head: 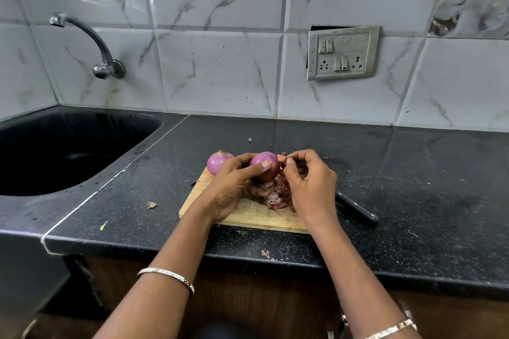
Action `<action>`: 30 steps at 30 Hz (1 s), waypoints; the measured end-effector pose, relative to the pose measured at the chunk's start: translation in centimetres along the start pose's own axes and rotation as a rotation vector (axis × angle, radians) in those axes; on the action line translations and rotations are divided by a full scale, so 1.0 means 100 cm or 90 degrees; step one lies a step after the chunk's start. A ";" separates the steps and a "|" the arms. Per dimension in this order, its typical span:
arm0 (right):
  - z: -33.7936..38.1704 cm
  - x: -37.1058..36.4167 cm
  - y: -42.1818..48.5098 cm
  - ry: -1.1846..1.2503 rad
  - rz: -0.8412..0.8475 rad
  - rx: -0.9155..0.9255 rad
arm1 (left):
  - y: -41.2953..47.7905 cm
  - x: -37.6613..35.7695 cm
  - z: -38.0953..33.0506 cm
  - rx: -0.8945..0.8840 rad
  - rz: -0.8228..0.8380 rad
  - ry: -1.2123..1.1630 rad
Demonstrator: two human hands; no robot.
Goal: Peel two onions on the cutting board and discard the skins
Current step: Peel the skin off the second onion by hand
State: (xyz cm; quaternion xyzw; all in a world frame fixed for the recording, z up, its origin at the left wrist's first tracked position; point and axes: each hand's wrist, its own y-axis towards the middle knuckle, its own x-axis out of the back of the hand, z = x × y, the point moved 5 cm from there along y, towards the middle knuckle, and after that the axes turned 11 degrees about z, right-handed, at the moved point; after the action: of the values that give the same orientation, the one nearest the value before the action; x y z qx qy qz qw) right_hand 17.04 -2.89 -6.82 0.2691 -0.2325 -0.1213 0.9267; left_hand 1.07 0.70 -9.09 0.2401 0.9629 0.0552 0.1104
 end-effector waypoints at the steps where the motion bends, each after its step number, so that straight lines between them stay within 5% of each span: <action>1: 0.000 0.000 0.000 0.002 -0.004 -0.005 | 0.000 0.000 0.000 0.003 0.003 -0.003; 12: -0.006 0.011 -0.001 0.012 -0.087 -0.058 | 0.000 0.000 -0.001 0.002 -0.001 -0.062; 30: -0.004 0.002 0.003 -0.023 -0.017 0.012 | 0.001 -0.001 0.000 -0.004 0.045 -0.050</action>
State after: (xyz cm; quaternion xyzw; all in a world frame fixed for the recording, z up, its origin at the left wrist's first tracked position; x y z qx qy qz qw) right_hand 17.47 -2.55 -6.85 0.2789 -0.2468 -0.1365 0.9180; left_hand 1.16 0.75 -9.10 0.2754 0.9485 0.0528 0.1472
